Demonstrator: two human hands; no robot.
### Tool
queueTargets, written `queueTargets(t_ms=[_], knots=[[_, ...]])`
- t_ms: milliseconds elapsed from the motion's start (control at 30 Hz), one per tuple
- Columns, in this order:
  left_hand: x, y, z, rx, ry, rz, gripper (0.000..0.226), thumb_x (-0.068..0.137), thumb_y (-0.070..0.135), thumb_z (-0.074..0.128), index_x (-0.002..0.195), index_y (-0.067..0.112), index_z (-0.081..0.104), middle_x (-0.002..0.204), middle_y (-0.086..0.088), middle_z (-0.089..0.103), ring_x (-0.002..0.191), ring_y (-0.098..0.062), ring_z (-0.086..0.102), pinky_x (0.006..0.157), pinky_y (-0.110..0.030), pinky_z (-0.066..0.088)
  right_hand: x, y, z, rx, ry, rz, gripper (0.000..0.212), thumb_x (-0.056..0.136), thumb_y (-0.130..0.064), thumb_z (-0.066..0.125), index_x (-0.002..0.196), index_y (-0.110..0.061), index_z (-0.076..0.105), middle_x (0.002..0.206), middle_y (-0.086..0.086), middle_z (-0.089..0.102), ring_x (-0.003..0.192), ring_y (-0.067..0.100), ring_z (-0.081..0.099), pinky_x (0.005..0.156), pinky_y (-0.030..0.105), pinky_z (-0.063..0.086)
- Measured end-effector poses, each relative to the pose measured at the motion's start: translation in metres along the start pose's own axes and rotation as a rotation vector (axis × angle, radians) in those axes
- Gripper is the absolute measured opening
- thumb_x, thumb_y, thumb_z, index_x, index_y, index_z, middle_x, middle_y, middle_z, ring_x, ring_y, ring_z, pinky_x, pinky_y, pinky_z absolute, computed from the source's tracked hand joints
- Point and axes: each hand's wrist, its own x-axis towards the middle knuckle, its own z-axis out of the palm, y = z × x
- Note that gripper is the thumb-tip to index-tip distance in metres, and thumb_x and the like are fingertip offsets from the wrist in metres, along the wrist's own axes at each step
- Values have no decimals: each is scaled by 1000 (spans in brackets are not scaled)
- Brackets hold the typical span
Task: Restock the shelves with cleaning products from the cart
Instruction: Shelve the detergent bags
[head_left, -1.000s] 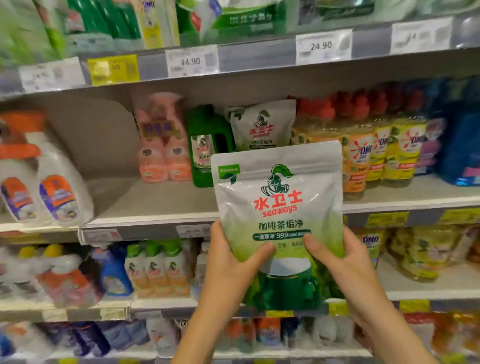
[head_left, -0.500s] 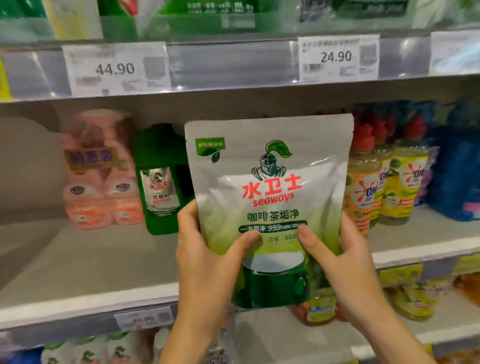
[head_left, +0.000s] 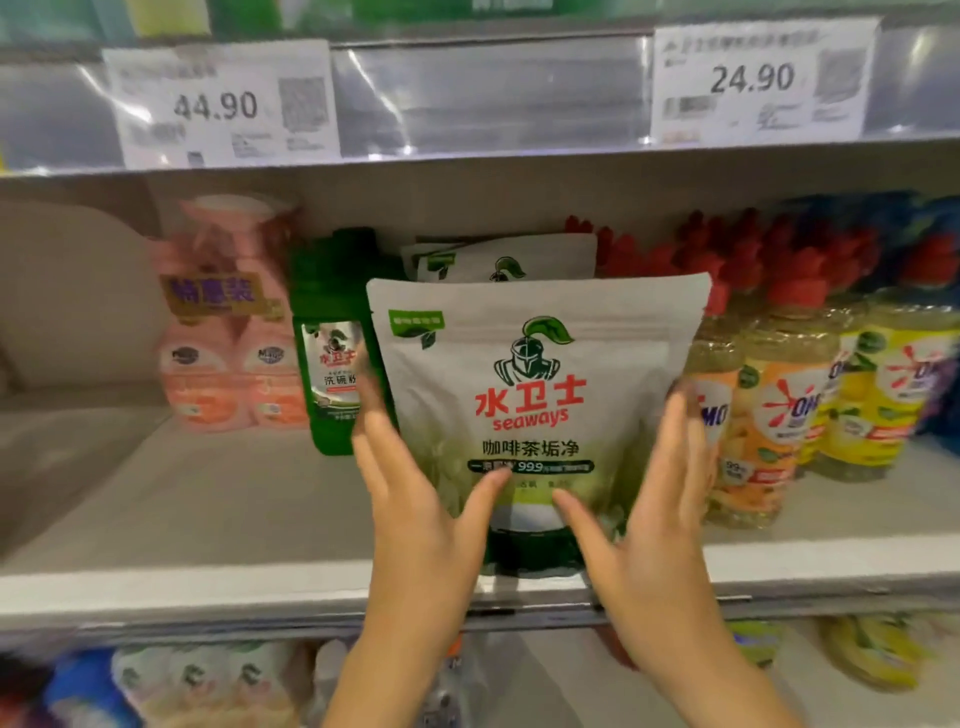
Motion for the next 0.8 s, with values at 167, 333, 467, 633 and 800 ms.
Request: queueTargets(t_ms=[167, 333, 467, 633, 800], knots=[[-6, 1, 3, 39, -104, 185, 104, 84, 19, 68, 149, 42, -10, 159, 7, -9, 145, 2, -6, 114, -9, 9, -2, 1, 1, -288, -9, -277, 62, 76, -26, 66, 132, -5, 49, 145, 21, 29, 138, 35, 21, 110, 55, 23], [-22, 0, -9, 142, -120, 342, 48, 89, 37, 58, 134, 35, 40, 133, 10, 43, 128, -7, 43, 105, -15, 35, -12, 6, -11, -253, -178, -324, 17, 78, -25, 76, 90, -15, 70, 91, 4, 62, 86, 25, 58, 70, 34, 52], [-17, -1, -18, 398, -463, 291, 15, 92, 46, 47, 99, 34, 54, 90, 17, 55, 84, -2, 54, 73, -23, 47, -11, 10, -12, -272, -407, -261, 21, 70, -26, 83, 76, -21, 63, 75, -5, 53, 66, 17, 56, 52, 26, 44], [8, -6, 0, 620, -666, 91, 16, 95, 38, 47, 105, 27, 53, 111, 7, 56, 100, -20, 57, 80, -32, 47, 5, 3, 5, -431, -574, -126, 17, 90, -29, 62, 107, -29, 61, 103, -2, 52, 93, 22, 56, 63, 31, 48], [30, -13, 30, 696, -846, -89, 30, 96, 19, 46, 126, 14, 47, 130, -7, 50, 115, -28, 53, 94, -41, 45, 26, 13, 31, -406, -679, -39, 44, 89, -13, 51, 130, -26, 45, 132, 0, 36, 121, 24, 39, 86, 34, 48]])
